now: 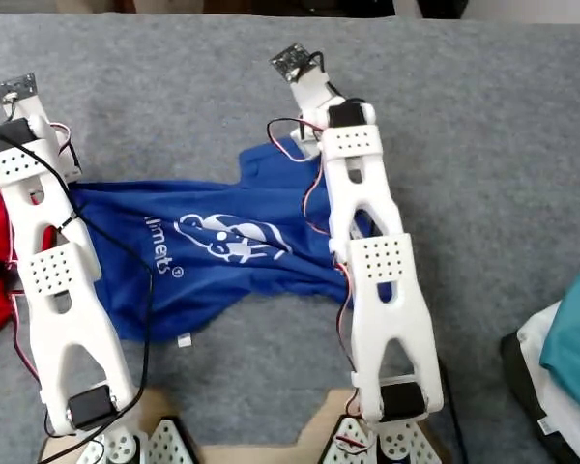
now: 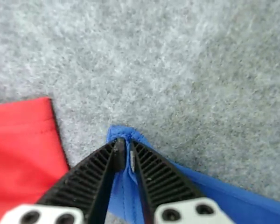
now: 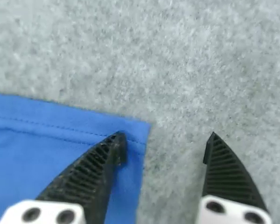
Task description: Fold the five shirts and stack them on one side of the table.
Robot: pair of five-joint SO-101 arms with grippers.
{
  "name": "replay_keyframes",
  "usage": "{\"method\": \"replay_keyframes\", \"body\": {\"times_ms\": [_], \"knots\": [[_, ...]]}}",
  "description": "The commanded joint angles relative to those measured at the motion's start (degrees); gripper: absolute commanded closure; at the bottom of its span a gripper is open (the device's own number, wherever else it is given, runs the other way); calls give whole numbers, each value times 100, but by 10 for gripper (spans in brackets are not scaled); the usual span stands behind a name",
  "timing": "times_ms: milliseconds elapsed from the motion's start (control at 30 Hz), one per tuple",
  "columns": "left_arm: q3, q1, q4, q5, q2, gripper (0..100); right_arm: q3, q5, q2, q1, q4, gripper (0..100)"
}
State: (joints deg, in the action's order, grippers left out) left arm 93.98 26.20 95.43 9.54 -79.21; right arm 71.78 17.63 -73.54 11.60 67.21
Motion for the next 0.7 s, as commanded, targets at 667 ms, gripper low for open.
{"method": "replay_keyframes", "body": {"times_ms": [667], "knots": [[193, -44, -79, 9, 48, 980, 321, 1002, 40, 145, 88, 970]]}}
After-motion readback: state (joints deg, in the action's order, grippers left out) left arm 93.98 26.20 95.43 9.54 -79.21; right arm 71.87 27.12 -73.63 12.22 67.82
